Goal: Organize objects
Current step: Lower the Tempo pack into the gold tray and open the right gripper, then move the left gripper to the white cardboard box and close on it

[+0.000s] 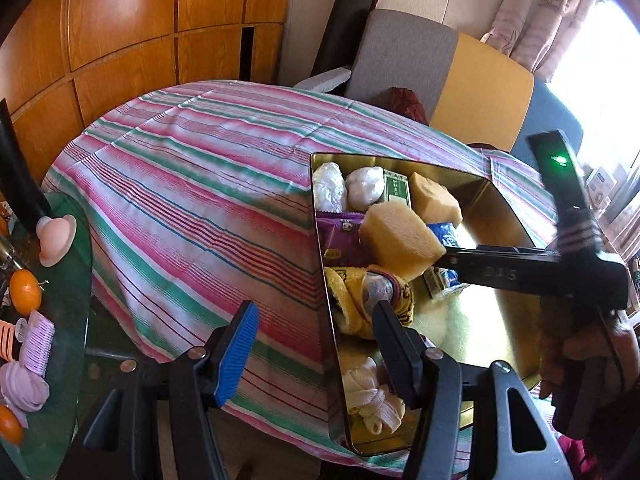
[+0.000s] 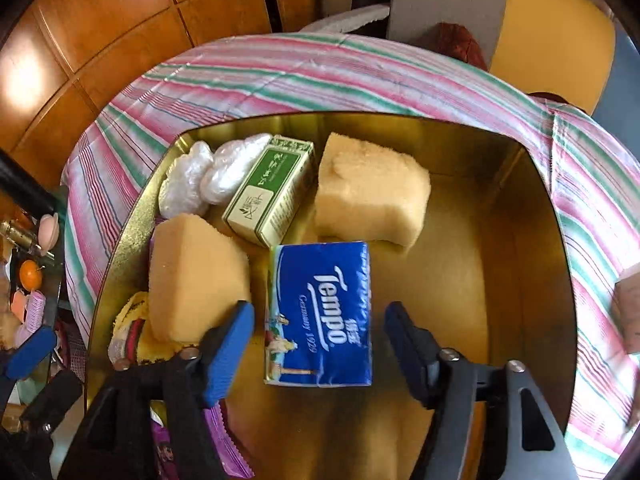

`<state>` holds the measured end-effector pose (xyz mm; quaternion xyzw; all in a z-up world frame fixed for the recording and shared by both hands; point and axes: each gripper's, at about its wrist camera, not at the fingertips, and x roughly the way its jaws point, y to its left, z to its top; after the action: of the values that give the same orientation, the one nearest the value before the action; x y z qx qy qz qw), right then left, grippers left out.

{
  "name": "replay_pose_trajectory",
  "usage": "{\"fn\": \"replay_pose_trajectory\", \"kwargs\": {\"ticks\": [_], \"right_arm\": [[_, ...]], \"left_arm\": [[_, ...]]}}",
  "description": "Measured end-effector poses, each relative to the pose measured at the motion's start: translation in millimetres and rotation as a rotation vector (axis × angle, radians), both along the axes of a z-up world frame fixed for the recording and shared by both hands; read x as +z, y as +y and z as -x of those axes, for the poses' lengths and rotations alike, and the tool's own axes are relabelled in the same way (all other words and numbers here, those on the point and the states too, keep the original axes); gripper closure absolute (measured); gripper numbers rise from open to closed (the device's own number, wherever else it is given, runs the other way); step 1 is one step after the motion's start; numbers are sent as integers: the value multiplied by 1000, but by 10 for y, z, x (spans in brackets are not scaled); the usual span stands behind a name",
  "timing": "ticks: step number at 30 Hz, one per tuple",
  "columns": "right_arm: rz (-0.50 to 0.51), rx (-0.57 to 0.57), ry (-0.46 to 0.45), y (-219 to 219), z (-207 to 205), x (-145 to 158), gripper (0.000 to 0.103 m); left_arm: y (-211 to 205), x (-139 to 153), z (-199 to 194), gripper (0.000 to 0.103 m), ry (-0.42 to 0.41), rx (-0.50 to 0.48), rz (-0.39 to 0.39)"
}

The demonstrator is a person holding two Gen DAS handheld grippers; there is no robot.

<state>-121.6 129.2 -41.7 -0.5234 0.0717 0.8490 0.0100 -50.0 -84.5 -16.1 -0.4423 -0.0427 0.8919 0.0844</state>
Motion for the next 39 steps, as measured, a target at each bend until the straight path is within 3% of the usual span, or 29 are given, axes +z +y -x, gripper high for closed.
{"fn": "replay_pose_trajectory", "kwargs": {"ticks": [7, 20, 29, 39], "right_arm": [[-3, -46, 95, 231, -370, 242, 29], [-17, -110, 199, 610, -955, 582, 28], [-54, -239, 237, 1219, -1455, 675, 28], [-152, -436, 248, 2276, -1989, 781, 28]], "left_arm": [[82, 139, -71, 43, 48, -28, 9], [342, 250, -148, 43, 61, -95, 16], [644, 344, -202, 43, 76, -153, 46], [1158, 462, -231, 43, 105, -261, 84]]}}
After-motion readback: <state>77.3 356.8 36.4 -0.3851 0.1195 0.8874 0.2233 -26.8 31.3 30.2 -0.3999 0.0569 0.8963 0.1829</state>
